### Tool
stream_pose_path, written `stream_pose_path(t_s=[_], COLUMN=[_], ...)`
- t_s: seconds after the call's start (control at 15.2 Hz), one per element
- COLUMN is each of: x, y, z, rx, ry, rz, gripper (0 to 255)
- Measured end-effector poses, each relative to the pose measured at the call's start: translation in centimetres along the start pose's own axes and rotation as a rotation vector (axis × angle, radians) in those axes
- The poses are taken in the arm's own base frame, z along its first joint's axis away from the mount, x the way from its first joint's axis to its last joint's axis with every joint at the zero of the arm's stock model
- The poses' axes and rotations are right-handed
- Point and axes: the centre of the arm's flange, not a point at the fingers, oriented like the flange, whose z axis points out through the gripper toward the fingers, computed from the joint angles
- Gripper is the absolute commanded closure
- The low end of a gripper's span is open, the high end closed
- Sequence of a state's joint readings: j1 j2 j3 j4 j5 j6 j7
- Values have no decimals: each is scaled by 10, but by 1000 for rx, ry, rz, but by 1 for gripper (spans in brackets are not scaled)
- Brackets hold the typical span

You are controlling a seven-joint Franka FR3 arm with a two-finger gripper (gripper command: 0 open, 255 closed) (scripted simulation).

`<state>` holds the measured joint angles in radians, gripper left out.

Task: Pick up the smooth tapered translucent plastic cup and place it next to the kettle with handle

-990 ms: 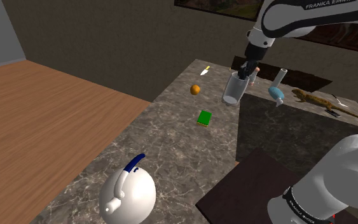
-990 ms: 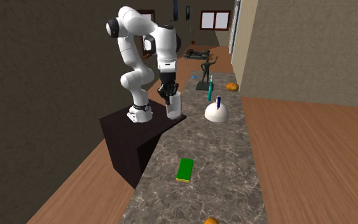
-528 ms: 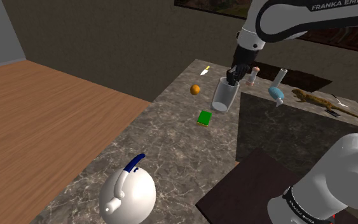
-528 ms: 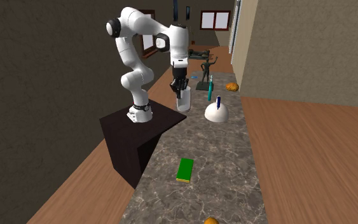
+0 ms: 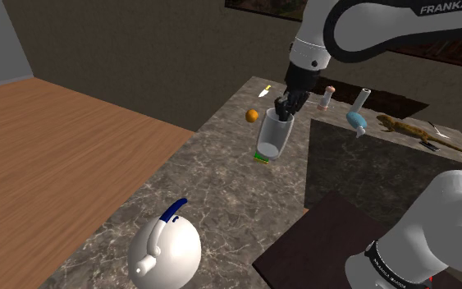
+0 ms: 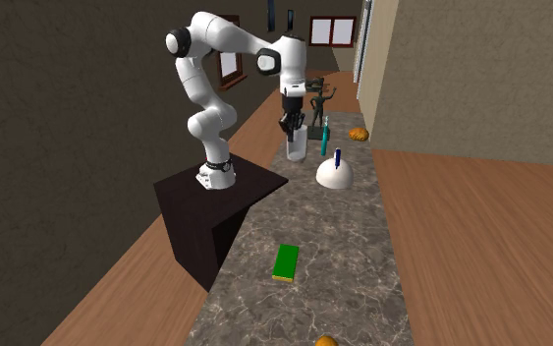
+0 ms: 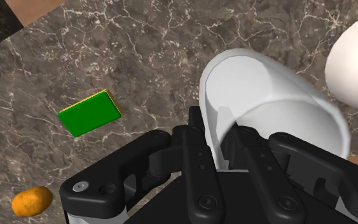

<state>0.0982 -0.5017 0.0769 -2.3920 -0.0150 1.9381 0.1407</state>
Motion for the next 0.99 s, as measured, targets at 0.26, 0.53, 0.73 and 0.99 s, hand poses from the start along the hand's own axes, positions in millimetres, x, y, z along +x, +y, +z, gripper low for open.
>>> stream_pose_path(t_s=[0.26,0.53,0.73,0.99], x=[-8,-9,-11,-13], y=[-55,-109,-143,-192], z=[-2,-6,-9,-9], rx=[0,0,0,0], ry=[0,0,0,0], rz=[0,0,0,0], gripper=[255,255,255,255])
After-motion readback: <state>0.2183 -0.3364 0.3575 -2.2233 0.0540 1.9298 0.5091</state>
